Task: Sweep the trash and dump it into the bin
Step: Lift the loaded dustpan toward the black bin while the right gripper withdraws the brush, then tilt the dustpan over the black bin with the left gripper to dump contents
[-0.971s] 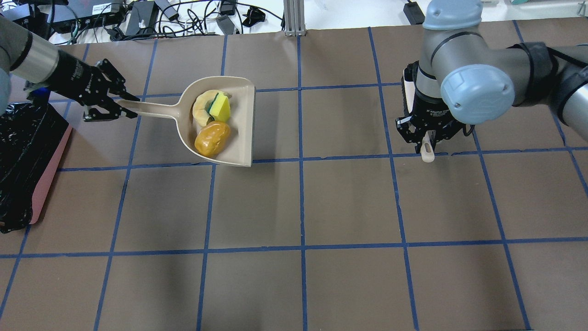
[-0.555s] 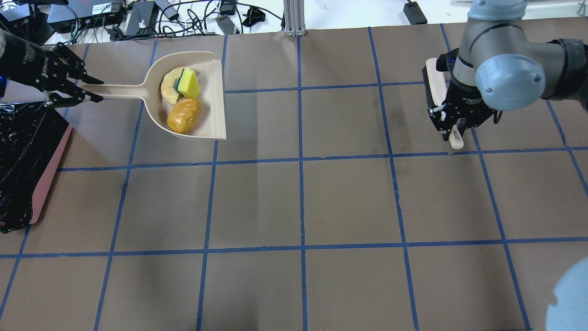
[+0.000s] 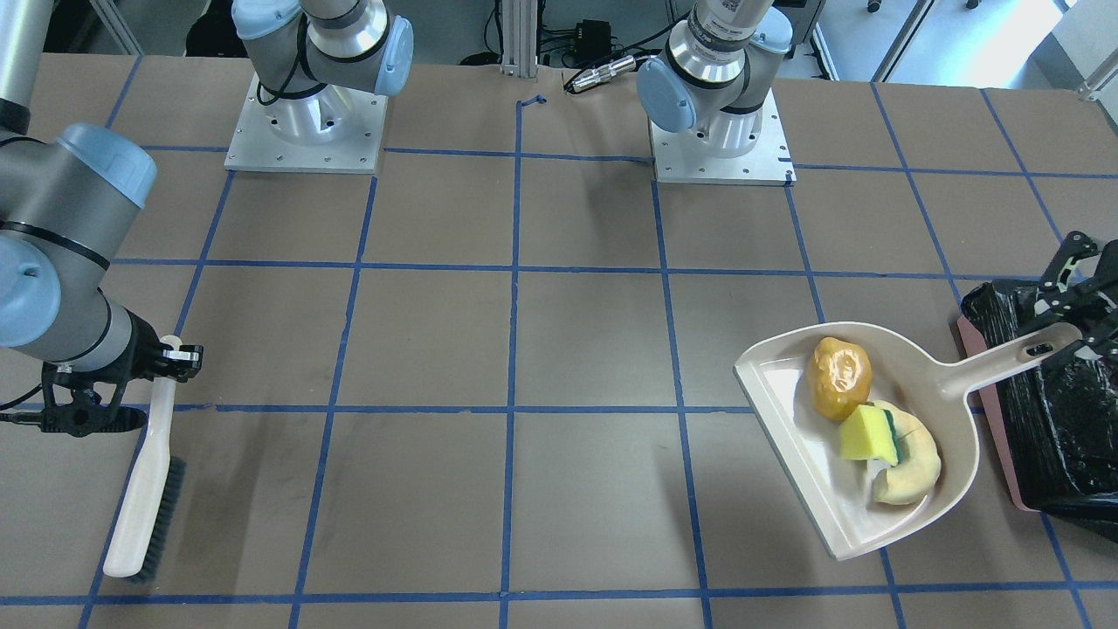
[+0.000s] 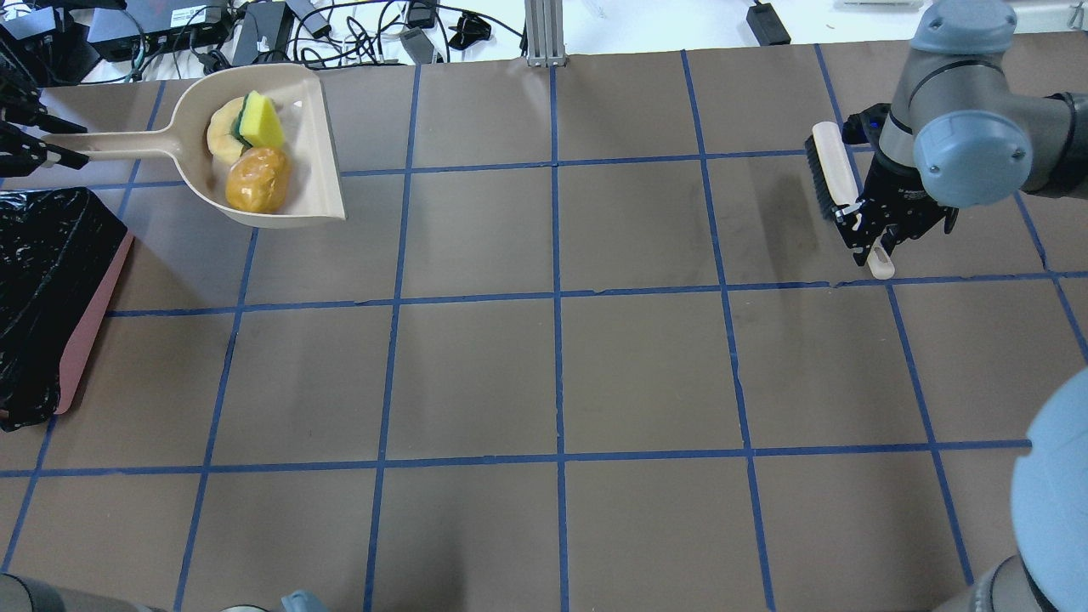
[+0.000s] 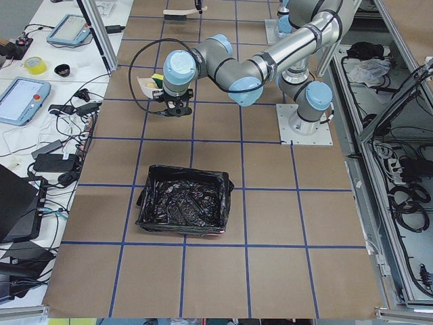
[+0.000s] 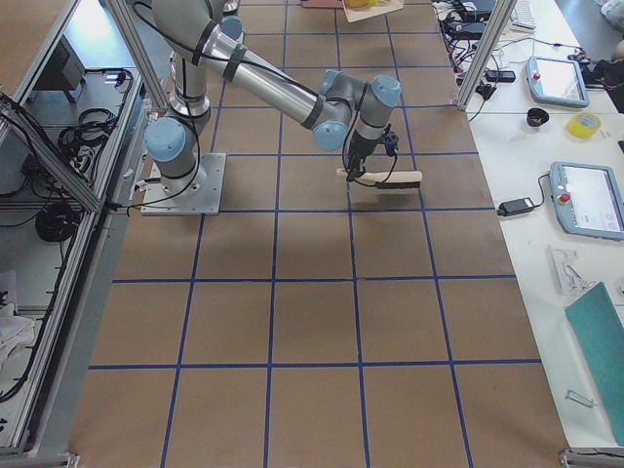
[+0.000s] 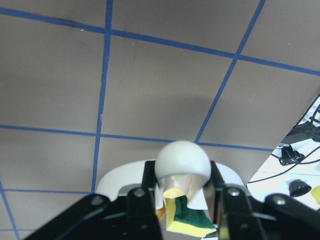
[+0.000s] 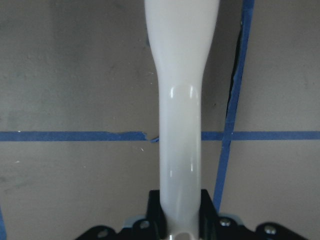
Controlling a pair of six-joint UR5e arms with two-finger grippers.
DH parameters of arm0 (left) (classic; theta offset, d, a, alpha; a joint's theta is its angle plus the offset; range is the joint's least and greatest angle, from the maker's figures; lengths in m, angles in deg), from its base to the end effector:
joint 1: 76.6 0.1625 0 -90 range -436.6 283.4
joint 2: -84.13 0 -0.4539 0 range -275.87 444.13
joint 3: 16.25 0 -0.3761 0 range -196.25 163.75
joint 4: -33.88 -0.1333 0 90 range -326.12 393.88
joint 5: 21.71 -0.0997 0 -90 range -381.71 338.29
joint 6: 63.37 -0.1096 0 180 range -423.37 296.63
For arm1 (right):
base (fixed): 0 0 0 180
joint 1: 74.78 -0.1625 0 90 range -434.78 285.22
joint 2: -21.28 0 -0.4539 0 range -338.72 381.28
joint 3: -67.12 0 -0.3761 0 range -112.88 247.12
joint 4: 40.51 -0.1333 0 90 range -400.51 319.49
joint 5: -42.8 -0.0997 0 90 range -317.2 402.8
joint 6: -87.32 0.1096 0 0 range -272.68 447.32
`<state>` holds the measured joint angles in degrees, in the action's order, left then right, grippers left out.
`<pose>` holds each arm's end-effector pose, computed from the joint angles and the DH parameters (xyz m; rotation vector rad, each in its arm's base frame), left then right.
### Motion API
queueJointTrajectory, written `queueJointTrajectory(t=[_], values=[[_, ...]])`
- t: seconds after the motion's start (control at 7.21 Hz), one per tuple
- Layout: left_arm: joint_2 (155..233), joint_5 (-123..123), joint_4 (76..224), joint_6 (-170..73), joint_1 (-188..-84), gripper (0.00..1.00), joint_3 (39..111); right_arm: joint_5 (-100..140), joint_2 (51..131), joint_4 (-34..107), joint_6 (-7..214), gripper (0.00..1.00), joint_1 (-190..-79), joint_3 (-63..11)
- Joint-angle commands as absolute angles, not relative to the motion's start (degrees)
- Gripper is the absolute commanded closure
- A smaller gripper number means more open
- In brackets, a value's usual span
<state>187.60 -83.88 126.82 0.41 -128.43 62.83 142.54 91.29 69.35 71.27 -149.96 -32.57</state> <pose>0.2081 -0.5632 0.4812 2.0989 -1.6602 -0.2720 -0.0327 -0.5724 0.2794 0.0543 -3.0067 -0.3172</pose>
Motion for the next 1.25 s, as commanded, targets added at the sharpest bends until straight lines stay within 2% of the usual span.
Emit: queueJointTrajectory(t=[0.0,0.28,0.55,0.69,1.11], values=[[189.68,-81.23,133.44,-3.75,-124.35,1.0,57.42,144.92,91.24,74.41,70.54,0.95,-148.09,-36.4],[191.34,-80.95,136.52,-10.26,-119.78,1.0,55.13,145.63,91.24,77.0,70.45,0.94,-147.37,-37.99],[195.29,-84.87,140.21,-15.01,-116.96,1.0,49.7,145.72,91.24,76.65,69.23,0.94,-147.29,-38.09],[197.57,-85.77,141.1,-17.29,-114.86,1.0,47.41,145.37,91.16,76.65,69.13,0.9,-147.29,-38.17],[202.67,-88.05,142.6,-23.1,-110.45,1.0,41.78,145.1,91.24,77.26,69.13,0.53,-147.29,-38.09]])
